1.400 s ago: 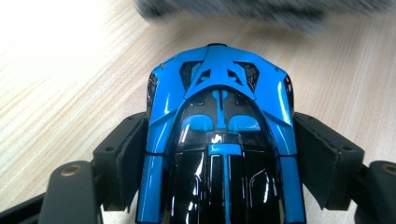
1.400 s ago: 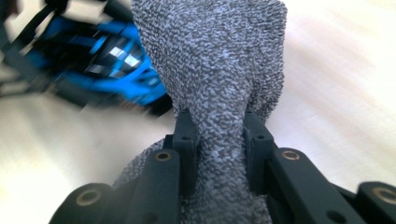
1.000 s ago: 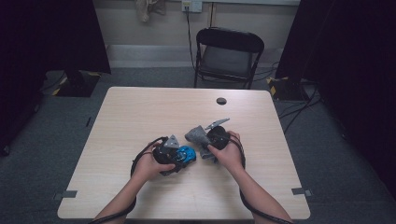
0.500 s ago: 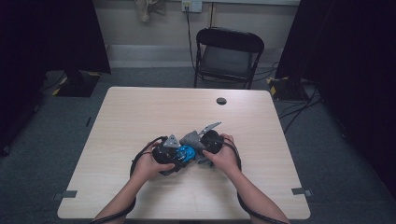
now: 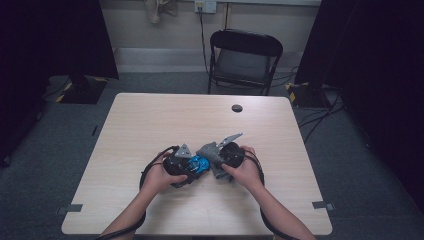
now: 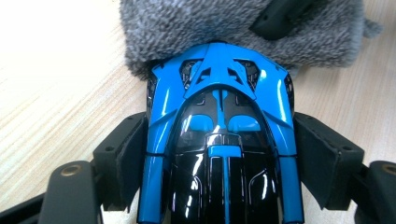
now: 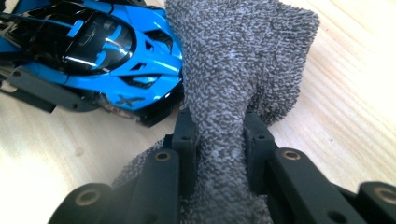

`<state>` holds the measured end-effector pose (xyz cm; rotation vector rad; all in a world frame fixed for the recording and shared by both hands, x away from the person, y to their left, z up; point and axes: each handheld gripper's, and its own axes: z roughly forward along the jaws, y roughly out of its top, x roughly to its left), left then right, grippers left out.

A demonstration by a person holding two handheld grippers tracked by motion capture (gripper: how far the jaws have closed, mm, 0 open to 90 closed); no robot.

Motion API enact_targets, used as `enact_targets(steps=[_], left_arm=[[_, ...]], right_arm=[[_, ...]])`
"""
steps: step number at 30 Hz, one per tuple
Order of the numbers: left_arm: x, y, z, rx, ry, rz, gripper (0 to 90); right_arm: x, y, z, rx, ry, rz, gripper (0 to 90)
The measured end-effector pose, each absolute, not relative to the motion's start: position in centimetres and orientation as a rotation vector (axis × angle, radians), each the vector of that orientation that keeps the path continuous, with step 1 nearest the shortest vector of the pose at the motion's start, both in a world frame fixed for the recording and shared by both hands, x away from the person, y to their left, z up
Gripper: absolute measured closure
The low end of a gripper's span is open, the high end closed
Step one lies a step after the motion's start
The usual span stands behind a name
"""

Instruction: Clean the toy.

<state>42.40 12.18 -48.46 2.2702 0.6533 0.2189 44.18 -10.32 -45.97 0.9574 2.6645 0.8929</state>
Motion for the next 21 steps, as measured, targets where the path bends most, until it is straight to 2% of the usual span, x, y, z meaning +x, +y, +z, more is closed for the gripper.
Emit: enact_targets(steps=[21], left_arm=[[42.5, 11.9, -48.9, 2.291, 0.657, 0.233, 24.4]], right_arm=[[41.6, -11.9, -46.2, 0.937, 2.738, 0.938, 71.9]])
